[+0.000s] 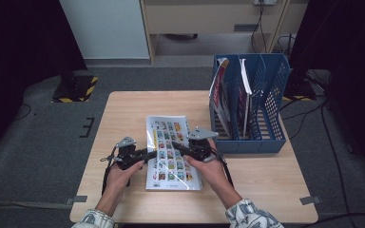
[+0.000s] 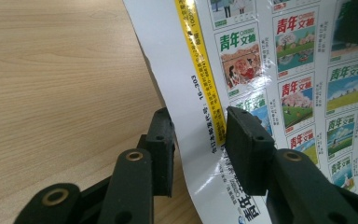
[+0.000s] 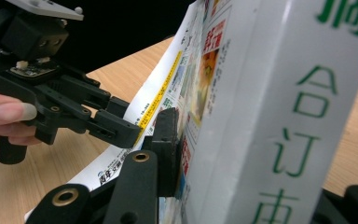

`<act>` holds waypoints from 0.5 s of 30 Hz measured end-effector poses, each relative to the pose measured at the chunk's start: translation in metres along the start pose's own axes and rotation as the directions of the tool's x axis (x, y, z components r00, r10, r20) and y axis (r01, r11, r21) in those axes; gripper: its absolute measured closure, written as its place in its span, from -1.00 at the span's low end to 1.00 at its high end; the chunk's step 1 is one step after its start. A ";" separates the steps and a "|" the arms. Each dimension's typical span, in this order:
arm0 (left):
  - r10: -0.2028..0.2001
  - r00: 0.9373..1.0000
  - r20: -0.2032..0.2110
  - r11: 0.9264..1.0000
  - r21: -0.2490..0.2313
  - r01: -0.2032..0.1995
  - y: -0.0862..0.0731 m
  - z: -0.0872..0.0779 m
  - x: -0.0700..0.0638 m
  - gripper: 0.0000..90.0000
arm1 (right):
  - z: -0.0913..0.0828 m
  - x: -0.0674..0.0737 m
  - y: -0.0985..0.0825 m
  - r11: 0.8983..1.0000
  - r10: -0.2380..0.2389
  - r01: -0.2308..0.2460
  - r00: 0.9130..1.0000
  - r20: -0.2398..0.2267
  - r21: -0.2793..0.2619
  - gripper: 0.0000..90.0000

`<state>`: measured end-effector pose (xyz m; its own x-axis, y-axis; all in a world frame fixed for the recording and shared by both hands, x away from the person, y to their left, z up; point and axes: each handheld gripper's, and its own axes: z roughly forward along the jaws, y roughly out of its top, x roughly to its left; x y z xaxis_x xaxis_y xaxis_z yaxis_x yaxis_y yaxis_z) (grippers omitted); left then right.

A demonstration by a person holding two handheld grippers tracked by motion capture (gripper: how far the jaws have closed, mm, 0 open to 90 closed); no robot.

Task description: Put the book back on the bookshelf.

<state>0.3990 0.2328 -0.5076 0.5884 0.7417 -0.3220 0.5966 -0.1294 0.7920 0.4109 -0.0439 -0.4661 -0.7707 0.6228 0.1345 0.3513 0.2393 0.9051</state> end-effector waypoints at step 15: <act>0.031 0.999 -0.034 0.997 -0.070 -0.033 0.021 -0.011 0.001 0.51 | 0.000 -0.006 0.010 0.995 -0.030 0.029 1.000 -0.009 -0.094 0.58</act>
<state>0.4060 0.2386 -0.4857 0.5874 0.7594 -0.2798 0.5375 -0.1076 0.8364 0.4193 -0.0454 -0.4574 -0.7857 0.6086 0.1112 0.2777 0.1864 0.9424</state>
